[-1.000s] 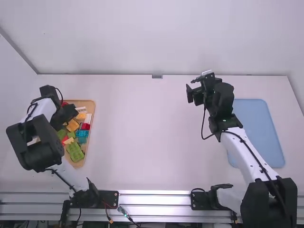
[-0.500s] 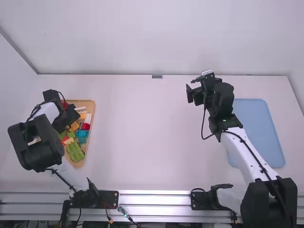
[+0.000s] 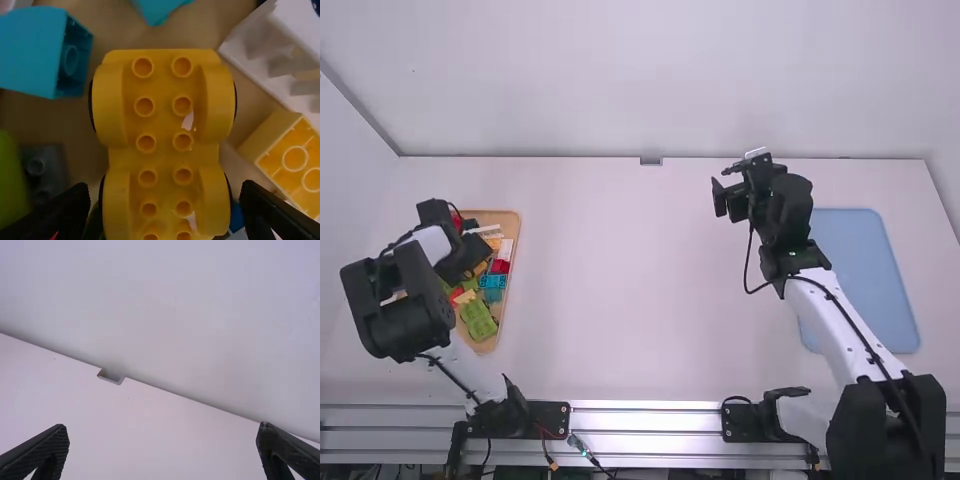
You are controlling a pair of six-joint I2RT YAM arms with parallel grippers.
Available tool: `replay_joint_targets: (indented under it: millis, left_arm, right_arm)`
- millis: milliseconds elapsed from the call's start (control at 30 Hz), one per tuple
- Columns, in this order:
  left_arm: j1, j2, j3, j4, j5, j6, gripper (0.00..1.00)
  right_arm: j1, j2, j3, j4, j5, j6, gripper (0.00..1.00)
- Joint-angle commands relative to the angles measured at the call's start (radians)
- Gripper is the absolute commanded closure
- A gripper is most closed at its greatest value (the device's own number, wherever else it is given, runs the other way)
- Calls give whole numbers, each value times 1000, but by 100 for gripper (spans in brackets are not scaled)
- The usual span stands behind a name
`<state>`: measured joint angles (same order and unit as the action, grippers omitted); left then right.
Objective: Assemble lego blocks to make yellow taxi
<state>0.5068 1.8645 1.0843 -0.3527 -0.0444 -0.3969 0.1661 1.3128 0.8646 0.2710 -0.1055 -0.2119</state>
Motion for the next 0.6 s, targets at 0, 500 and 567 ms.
replay_joint_targets:
  millis: [0,500,567]
  left_arm:
    - [-1,20,-20,16,3,2,20]
    - [-9,75,-2,44,3,3,46]
    - [-9,75,30,-10,3,1,53]
  right_arm:
    - [3,8,32,3,-3,5,1]
    - [3,8,32,3,-2,5,1]
    - [3,8,32,5,-2,5,1]
